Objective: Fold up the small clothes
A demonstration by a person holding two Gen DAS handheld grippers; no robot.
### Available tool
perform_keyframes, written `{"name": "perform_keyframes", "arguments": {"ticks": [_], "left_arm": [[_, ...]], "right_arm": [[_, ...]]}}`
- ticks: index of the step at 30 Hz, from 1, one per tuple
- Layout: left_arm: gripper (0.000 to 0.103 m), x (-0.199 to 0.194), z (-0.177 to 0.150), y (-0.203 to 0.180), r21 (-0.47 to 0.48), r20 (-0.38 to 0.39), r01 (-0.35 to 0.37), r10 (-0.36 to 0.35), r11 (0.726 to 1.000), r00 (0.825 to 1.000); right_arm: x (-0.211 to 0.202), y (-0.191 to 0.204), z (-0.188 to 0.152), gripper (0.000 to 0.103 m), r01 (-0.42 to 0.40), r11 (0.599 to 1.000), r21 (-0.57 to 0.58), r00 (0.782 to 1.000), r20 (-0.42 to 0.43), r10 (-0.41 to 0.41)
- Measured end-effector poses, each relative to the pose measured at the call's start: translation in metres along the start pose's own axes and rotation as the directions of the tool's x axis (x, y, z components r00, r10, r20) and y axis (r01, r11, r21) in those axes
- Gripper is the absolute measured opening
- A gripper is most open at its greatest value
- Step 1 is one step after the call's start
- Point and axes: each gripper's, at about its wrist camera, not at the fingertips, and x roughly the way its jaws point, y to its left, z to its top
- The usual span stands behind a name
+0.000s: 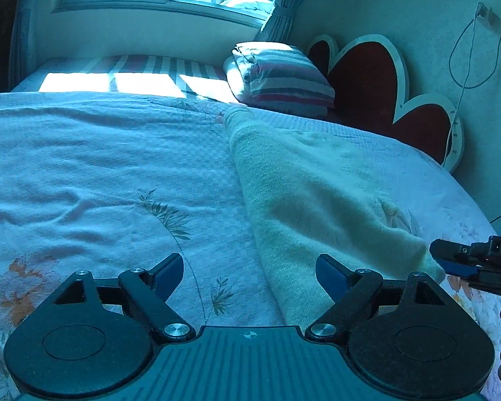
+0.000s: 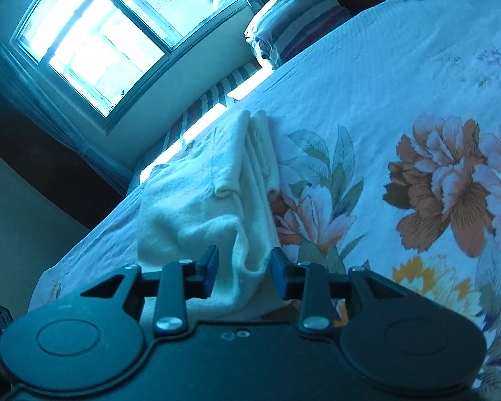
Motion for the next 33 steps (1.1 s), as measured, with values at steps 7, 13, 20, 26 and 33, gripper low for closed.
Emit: {"name": "perform_keyframes", "arguments": {"ticks": [7, 13, 20, 26, 33], "left_arm": [[0.086, 0.019, 0.027, 0.002, -0.021, 0.020, -0.042, 0.043, 0.999, 0.999], [0.086, 0.036, 0.036, 0.009, -0.055, -0.005, -0.062, 0.062, 0.997, 0.998], [0.086, 0.049, 0.033, 0.005, -0.053, -0.041, -0.075, 0.073, 0.996, 0.997], [0.086, 0.042, 0.032, -0.002, -0.030, -0.023, -0.072, 0.072, 0.997, 0.997], [0.086, 0.061, 0.069, -0.015, 0.039, 0.024, -0.079, 0.078, 0.996, 0.997]], "right_arm": [[0.041, 0.010, 0.047, 0.036, -0.027, 0.991, -0.129, 1.000, 0.004, 0.027], [0.069, 0.006, 0.048, 0.030, -0.062, 0.985, -0.158, 0.993, -0.107, 0.046], [0.060, 0.014, 0.049, 0.006, -0.110, 0.962, -0.251, 0.992, -0.091, 0.090], [0.064, 0.000, 0.046, 0.006, -0.017, 0.969, -0.248, 0.995, -0.103, -0.009], [0.043, 0.042, 0.067, 0.023, -0.008, 0.916, -0.401, 0.999, 0.028, 0.021]]}}
